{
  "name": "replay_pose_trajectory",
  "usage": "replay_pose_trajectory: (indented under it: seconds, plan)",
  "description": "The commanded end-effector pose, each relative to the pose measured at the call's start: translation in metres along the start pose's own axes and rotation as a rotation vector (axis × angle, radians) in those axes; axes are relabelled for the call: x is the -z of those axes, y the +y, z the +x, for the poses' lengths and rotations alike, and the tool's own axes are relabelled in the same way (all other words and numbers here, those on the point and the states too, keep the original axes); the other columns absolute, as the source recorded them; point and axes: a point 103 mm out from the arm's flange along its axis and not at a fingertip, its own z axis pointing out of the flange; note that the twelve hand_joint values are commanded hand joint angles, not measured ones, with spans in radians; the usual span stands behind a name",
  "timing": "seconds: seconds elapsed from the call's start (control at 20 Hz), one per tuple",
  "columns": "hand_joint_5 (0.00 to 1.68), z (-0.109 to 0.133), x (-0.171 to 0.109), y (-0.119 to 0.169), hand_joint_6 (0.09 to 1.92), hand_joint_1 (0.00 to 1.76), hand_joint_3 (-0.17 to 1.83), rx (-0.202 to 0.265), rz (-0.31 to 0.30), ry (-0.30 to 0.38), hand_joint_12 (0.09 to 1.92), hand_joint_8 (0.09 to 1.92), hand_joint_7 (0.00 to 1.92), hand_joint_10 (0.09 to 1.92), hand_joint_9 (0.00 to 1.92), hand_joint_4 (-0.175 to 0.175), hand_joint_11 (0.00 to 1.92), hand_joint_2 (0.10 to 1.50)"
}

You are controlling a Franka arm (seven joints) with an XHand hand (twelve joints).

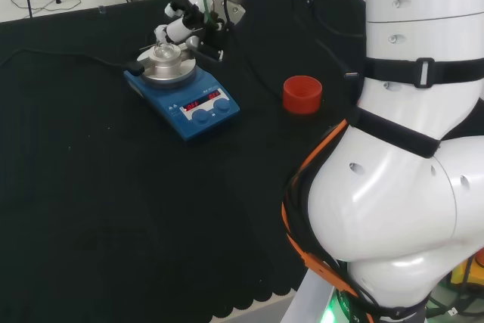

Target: Turn on the heater.

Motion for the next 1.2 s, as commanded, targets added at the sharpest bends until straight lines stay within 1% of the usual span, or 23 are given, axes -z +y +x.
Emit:
replay_pose_trajectory:
  seconds: [0.05,0.3,0.4,0.5,0.6,0.65,0.85,0.9,0.95,1.0,1.1,1.15,1.2]
  plan:
    - [0.45,-0.007,0.025,-0.026,0.65,1.01,0.8,-0.011,-0.047,-0.017,1.35,0.68,0.42,0.65,0.65,-0.066,0.25,0.48]
    - [0.45,-0.013,0.037,-0.057,0.61,1.01,0.79,-0.021,-0.063,-0.034,1.36,0.68,0.41,0.65,0.65,-0.066,0.24,0.49]
    - [0.44,-0.015,0.041,-0.07,0.59,1.01,0.78,-0.024,-0.063,-0.053,1.36,0.68,0.41,0.65,0.64,-0.065,0.24,0.49]
    - [0.42,-0.016,0.044,-0.084,0.57,1.01,0.78,-0.029,-0.053,-0.072,1.36,0.69,0.43,0.65,0.64,-0.063,0.24,0.5]
    - [0.41,-0.018,0.047,-0.097,0.53,1.02,0.77,-0.033,-0.034,-0.096,1.37,0.69,0.5,0.65,0.67,-0.06,0.25,0.51]
    - [0.41,-0.018,0.049,-0.103,0.5,1.03,0.78,-0.036,-0.015,-0.118,1.36,0.69,0.57,0.65,0.71,-0.059,0.27,0.52]
    - [0.38,-0.019,0.052,-0.121,0.38,1.07,0.81,-0.061,0.121,-0.211,1.32,0.72,0.85,0.6,0.94,-0.058,0.44,0.55]
    - [0.37,-0.021,0.052,-0.125,0.34,1.07,0.81,-0.083,0.157,-0.204,1.31,0.73,0.9,0.59,1.0,-0.058,0.48,0.56]
    - [0.37,-0.023,0.052,-0.128,0.32,1.08,0.82,-0.097,0.188,-0.196,1.29,0.76,0.98,0.6,1.06,-0.06,0.54,0.57]
    - [0.38,-0.023,0.051,-0.132,0.29,1.08,0.82,-0.104,0.218,-0.211,1.25,0.82,1.05,0.64,1.12,-0.065,0.67,0.59]
    - [0.38,-0.024,0.051,-0.138,0.24,1.12,0.8,-0.111,0.252,-0.236,1.09,0.99,1.14,0.79,1.24,-0.084,1.06,0.62]
    - [0.38,-0.024,0.05,-0.142,0.21,1.13,0.8,-0.113,0.264,-0.255,1.06,1.09,1.19,0.89,1.29,-0.091,1.24,0.64]
    - [0.38,-0.024,0.05,-0.144,0.19,1.14,0.79,-0.115,0.283,-0.278,1.06,1.17,1.22,0.98,1.32,-0.095,1.36,0.65]
